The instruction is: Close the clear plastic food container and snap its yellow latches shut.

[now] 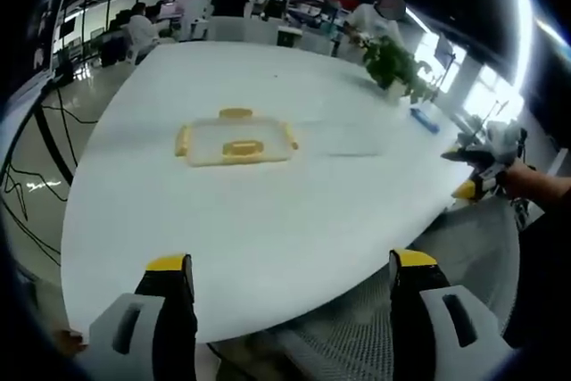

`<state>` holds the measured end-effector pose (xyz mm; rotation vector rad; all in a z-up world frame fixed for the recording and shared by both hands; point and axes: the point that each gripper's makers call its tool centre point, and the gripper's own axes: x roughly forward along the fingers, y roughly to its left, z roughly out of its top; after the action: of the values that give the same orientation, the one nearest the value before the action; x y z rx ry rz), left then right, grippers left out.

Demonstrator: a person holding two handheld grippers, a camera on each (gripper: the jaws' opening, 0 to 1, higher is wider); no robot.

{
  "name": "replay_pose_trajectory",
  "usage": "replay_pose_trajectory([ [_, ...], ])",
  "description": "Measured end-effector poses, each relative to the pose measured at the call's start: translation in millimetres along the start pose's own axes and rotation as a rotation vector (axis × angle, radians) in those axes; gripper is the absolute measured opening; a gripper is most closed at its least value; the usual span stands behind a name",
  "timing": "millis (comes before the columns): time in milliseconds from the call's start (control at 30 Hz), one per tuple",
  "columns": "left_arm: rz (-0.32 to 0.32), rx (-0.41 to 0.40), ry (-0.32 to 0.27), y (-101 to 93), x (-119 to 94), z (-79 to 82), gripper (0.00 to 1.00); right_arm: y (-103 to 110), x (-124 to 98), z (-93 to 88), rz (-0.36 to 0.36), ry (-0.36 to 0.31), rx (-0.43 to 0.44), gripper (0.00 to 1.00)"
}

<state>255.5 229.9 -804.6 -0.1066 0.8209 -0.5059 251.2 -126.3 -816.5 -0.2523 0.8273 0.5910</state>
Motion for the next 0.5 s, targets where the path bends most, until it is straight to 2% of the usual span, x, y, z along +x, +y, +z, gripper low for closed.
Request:
replay_pose_trajectory([
  [167,0.003,-0.001,0.004,-0.3,3,-1.9,0.92,-2,-2,-3.9,-0.005,0.002,0.008,0.9],
  [267,-0.006,0.002,0.012,-3.5,4,-2.4,0.9,-4,-5,-5.1,-0.011,-0.005,0.015,0.9],
  [367,-0.002,0.023,0.018,-3.8,7,-2.8,0.98,-7,-6,-7.1,-0.02,-0.001,0.02,0.9],
  [433,-0.026,0.024,0.008,-8.1,8,-0.8,0.99,-10,-7,-9.5,-0.026,0.005,0.013,0.9],
  [500,-0.037,0.011,-0.027,-11.1,8,6.1,0.99,-9,-8,-9.6,-0.022,0.0,0.033,0.91],
])
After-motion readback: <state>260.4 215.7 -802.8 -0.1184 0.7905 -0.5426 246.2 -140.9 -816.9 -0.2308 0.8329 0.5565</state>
